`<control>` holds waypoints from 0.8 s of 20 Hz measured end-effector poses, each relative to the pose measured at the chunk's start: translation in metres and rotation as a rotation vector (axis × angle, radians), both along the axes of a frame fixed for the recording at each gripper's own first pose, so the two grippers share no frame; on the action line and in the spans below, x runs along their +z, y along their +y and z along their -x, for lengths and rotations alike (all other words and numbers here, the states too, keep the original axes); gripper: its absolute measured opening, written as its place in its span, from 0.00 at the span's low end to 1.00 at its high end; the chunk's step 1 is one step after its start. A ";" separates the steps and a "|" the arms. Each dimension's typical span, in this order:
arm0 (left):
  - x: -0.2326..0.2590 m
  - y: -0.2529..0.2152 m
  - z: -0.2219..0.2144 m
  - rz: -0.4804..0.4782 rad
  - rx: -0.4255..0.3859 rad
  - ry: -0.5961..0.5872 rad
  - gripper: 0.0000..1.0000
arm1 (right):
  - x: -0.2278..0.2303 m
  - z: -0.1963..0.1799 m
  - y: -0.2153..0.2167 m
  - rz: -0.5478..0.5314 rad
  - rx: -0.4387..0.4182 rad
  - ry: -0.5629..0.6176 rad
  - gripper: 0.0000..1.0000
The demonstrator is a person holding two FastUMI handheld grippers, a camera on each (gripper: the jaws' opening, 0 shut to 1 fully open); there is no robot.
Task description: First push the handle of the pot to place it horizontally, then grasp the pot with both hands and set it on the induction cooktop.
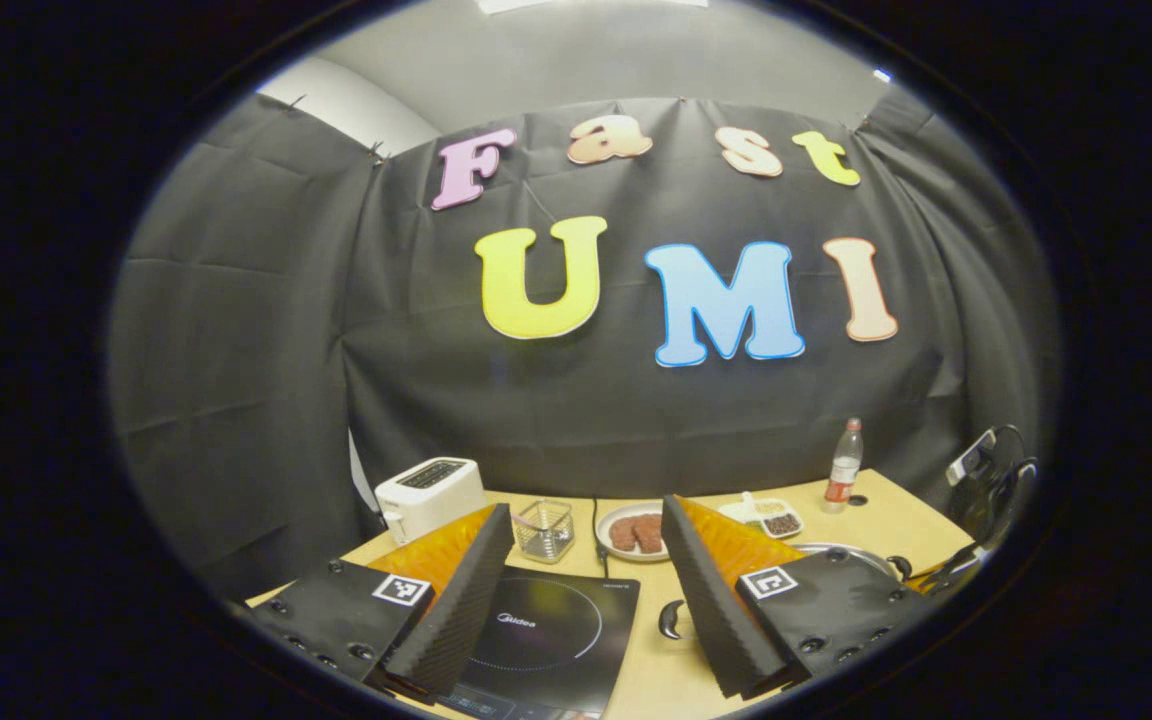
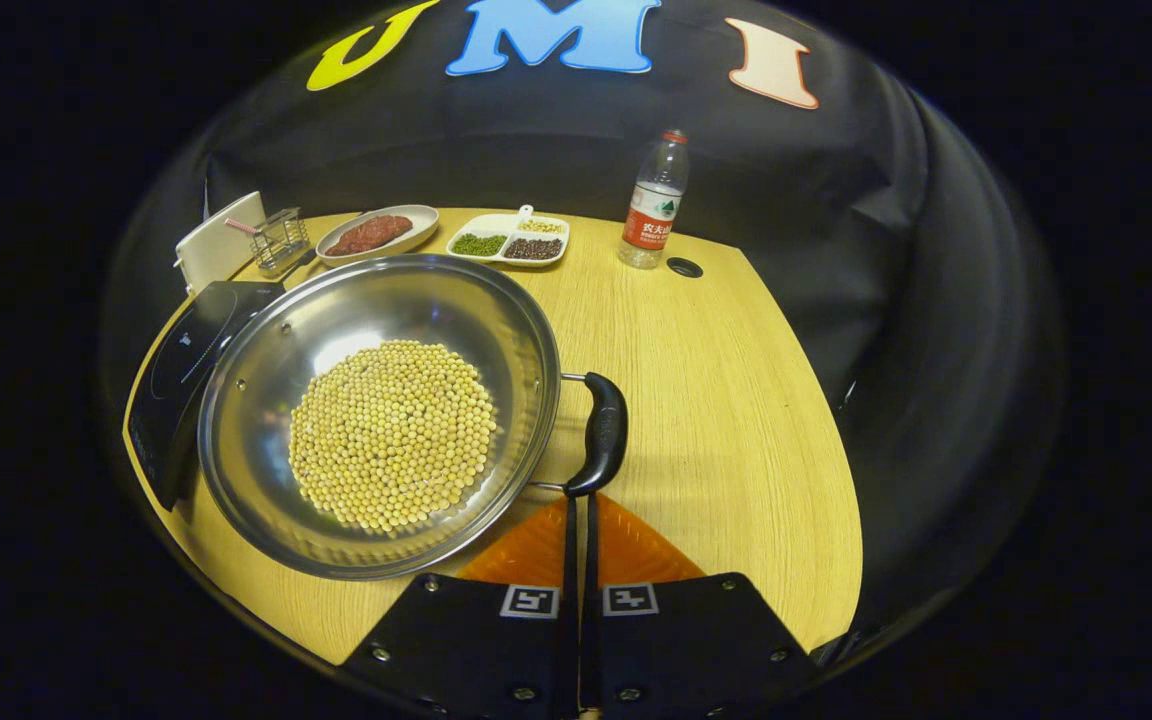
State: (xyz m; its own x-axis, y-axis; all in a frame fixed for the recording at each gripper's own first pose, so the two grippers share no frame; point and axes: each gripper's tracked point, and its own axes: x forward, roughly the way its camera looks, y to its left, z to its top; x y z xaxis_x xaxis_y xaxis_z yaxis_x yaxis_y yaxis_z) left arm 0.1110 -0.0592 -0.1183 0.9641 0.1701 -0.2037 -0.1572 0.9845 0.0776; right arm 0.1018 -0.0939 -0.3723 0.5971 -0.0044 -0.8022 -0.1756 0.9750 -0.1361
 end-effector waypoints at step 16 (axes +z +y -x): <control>-0.083 -0.044 -0.044 0.040 -0.181 0.128 0.97 | 0.071 -0.011 0.016 -0.142 -0.109 -0.289 0.99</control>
State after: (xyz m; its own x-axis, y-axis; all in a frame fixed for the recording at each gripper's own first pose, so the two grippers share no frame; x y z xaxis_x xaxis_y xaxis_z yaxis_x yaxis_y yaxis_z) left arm 0.1550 -0.1033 -0.2011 0.9440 -0.0145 -0.3295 0.0312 0.9985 0.0454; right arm 0.1126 -0.0775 -0.3011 0.8019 0.0188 -0.5971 -0.0433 0.9987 -0.0266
